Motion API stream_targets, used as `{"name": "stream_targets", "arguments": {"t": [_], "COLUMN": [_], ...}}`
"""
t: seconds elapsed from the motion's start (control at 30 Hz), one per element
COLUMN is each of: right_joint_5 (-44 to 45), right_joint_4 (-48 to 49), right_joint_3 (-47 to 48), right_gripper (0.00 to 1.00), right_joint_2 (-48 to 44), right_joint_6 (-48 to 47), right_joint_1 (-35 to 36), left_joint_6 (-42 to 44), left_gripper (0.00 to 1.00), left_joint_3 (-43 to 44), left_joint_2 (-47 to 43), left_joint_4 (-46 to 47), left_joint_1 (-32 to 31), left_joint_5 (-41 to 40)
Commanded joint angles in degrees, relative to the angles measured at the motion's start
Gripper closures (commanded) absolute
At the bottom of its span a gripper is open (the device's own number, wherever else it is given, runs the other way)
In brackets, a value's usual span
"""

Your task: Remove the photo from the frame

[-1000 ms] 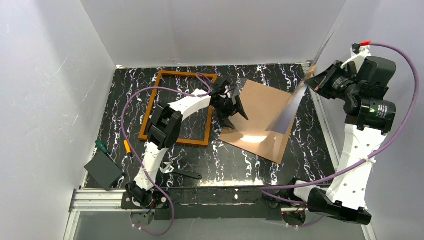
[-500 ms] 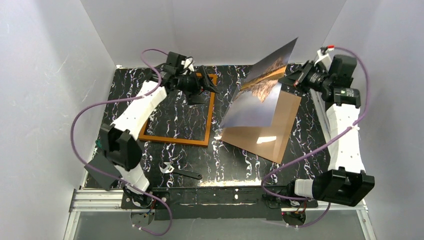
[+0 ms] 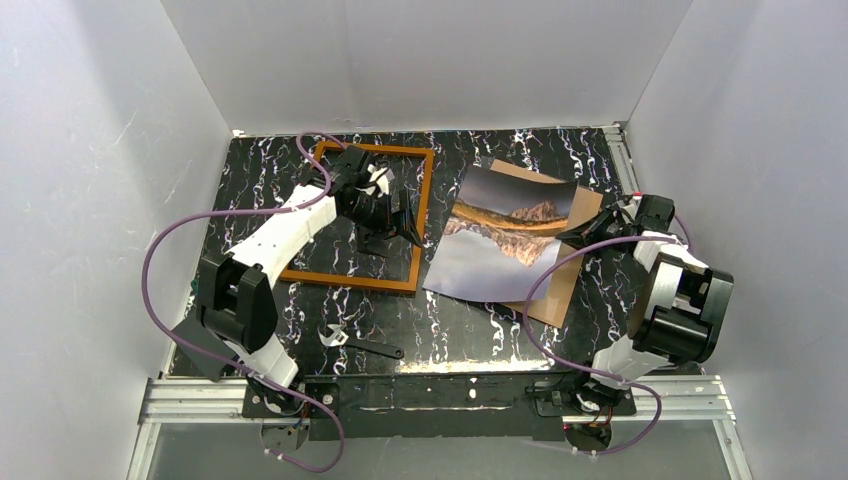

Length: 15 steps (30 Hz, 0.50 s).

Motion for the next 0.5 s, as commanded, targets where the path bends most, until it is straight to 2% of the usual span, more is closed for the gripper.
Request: {"name": "stream_targets", "arguments": {"t": [0.0, 0.27, 0.47], "right_joint_5": [1.63, 7.49, 10.09], "right_joint_4": [5.01, 1.24, -1.10], "right_joint_3": [0.11, 0.49, 2.03], "right_gripper": [0.99, 0.99, 0.99], "right_joint_2": [1.06, 2.24, 3.98], "right_joint_6": [-4.05, -8.32, -11.16], "right_joint_1": [-1.66, -3.56, -3.85], "left_joint_6": [3.99, 7.50, 6.94], "left_gripper": [0.16, 0.16, 0.16], "left_joint_3": [-2.87, -3.02, -2.76], "left_joint_2": [-1.41, -1.00, 0.46], "left_joint_4": [-4.16, -5.65, -5.65], "left_joint_1": [0.04, 0.01, 0.02], "left_joint_5": [0.59, -3.30, -1.79]}}
